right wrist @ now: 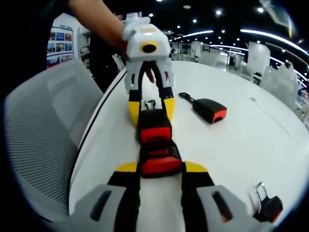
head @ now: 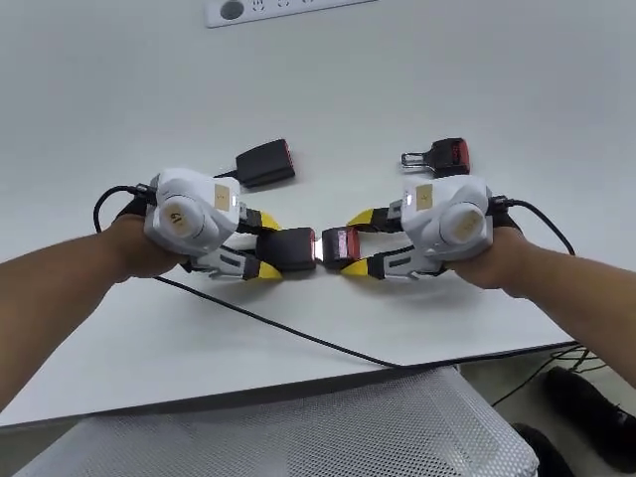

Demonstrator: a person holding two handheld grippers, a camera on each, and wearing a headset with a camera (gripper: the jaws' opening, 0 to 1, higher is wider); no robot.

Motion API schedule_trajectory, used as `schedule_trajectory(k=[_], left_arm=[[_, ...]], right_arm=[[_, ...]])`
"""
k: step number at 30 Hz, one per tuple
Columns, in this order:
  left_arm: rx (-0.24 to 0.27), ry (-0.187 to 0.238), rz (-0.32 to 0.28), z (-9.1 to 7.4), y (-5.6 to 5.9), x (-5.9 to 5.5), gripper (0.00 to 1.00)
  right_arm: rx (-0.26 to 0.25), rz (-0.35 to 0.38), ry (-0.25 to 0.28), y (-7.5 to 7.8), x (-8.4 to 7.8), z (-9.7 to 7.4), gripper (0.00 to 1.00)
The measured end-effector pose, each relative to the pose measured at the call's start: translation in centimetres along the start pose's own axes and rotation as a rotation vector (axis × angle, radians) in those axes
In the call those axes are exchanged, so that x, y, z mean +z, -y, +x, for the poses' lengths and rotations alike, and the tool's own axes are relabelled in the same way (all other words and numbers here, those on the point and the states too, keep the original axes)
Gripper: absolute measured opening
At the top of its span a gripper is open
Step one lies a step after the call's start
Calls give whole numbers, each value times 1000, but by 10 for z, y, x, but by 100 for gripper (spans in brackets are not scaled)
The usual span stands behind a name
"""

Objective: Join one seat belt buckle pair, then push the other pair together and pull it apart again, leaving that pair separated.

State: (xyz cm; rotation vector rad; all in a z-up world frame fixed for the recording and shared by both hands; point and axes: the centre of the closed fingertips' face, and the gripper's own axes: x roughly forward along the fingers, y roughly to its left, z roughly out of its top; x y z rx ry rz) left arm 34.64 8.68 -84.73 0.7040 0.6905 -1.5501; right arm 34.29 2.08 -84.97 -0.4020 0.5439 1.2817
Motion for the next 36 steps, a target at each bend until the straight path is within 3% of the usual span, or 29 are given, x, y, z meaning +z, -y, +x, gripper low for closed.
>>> schedule_trajectory(k=[23,36], left_arm=[[21,54,-43,0,0,1,32],[15,-31,-9,1,1,2,34]], right_arm=[[-16,40,44,1,-1,0,30],[-19,13,3,1,0,2,33]])
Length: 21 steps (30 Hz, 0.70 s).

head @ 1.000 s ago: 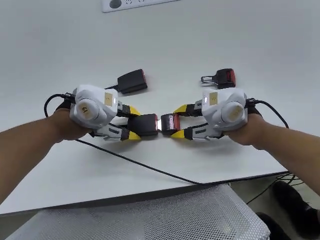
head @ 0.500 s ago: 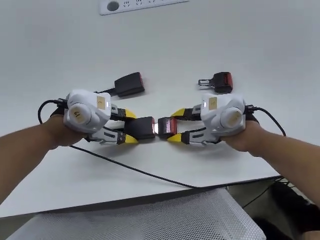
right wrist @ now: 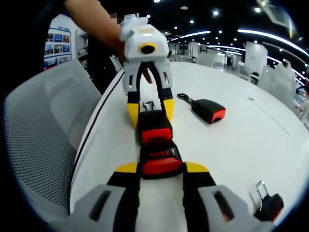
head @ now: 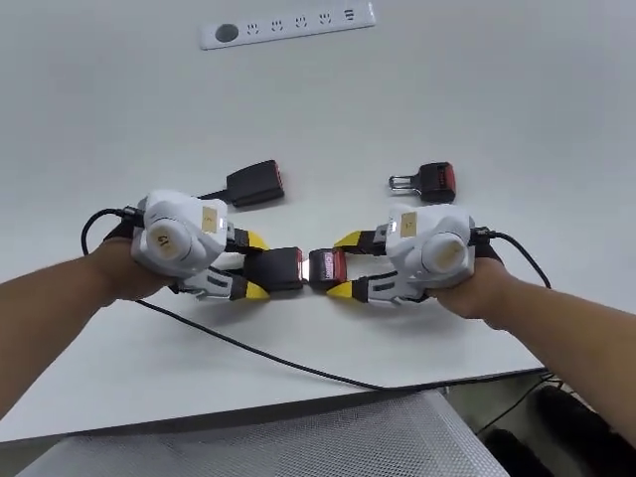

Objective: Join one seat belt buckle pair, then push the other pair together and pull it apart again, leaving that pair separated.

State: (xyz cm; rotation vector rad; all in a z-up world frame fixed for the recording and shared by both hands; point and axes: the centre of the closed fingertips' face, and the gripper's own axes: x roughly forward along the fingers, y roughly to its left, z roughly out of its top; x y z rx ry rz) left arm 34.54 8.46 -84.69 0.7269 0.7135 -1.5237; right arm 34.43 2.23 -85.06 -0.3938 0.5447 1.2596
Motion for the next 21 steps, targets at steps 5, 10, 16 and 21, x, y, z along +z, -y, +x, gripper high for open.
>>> schedule_trajectory(k=[5,10,16,21], left_arm=[[-2,-48,-16,1,1,1,36],[26,-40,-54,-2,3,6,56],[150,41,-93,-21,-14,22,82],[232,89,-131,-43,-38,30,89]], right_arm=[[-13,-4,-33,-1,1,-1,35],[-55,85,10,2,12,-9,65],[-112,92,35,10,19,-30,79],[-162,111,48,22,21,-50,79]])
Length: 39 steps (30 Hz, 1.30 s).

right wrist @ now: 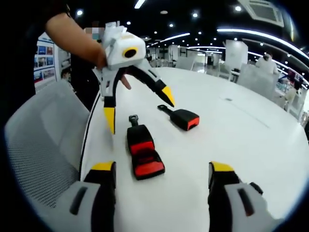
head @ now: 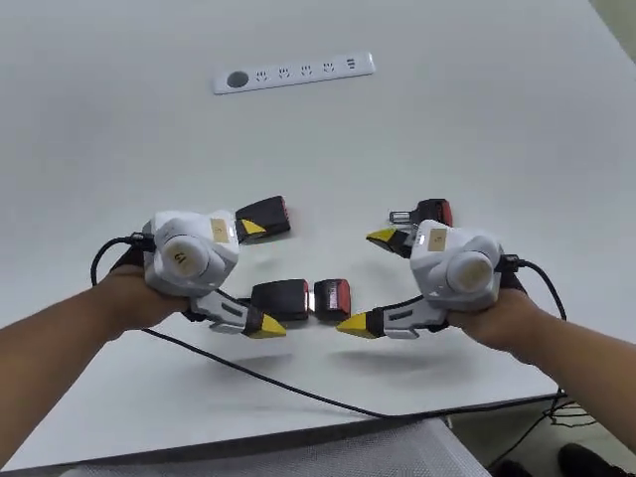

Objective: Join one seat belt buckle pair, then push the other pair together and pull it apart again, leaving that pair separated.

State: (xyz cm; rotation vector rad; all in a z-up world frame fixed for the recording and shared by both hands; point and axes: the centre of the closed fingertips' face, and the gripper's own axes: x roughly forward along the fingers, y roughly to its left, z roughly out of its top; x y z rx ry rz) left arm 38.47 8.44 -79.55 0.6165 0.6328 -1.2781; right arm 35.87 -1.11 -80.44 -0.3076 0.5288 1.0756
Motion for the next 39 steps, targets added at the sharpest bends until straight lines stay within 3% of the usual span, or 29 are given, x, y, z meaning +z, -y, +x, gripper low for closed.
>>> schedule_trajectory(k=[6,8,12,18,24,27,34,39], left_arm=[[65,-7,62,-23,-32,16,84],[88,18,58,-30,-46,25,83],[104,-2,85,-38,-63,29,83],[101,-22,75,-42,-79,21,81],[54,-64,28,-21,-74,1,78],[36,-82,38,-11,-72,-5,78],[23,-119,3,9,-81,-23,71],[10,-149,-15,21,-87,-36,71]], right_arm=[[-56,11,-15,27,-3,-27,78],[-86,21,-10,40,-2,-37,77],[-127,33,-9,64,-4,-54,77],[-153,38,-19,87,-8,-69,77],[-130,29,-72,97,-23,-72,76],[-113,50,-75,100,-27,-73,76],[-50,49,-141,105,-47,-62,70],[-8,35,-158,112,-53,-53,69]])
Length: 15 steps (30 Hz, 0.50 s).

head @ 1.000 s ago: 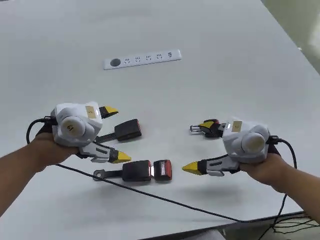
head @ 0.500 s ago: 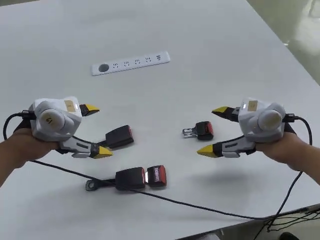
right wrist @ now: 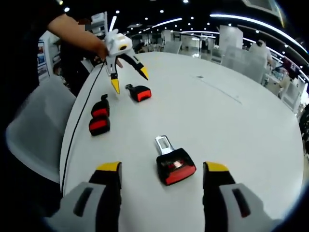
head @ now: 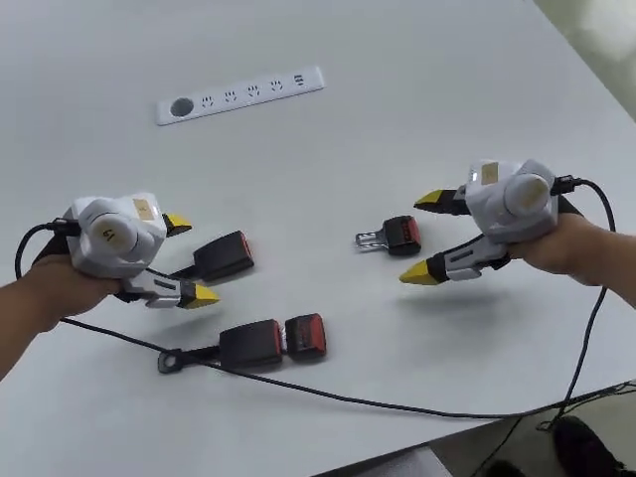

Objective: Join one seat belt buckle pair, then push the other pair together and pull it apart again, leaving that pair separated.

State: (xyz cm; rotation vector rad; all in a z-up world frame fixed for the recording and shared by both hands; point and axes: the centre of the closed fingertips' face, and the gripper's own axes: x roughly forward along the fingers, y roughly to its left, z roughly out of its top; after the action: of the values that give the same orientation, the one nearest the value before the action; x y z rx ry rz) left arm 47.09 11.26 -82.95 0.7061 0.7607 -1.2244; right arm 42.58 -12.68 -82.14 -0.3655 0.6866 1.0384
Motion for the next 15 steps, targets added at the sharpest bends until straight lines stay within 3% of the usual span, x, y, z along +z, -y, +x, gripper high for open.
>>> schedule_trajectory(k=[2,6,10,11,15], left_arm=[[-12,-24,-5,5,0,-6,66],[-31,-27,-10,13,1,-9,65],[-53,-20,-24,18,3,-9,63],[-61,2,-31,19,4,-5,62],[-70,-3,-28,19,3,-4,60]], right_arm=[[11,6,-2,2,-1,3,69],[38,-7,-12,5,-4,9,67],[60,-34,-24,9,-7,13,61],[63,-36,-25,9,-7,14,60],[91,-50,-43,9,-13,15,57]])
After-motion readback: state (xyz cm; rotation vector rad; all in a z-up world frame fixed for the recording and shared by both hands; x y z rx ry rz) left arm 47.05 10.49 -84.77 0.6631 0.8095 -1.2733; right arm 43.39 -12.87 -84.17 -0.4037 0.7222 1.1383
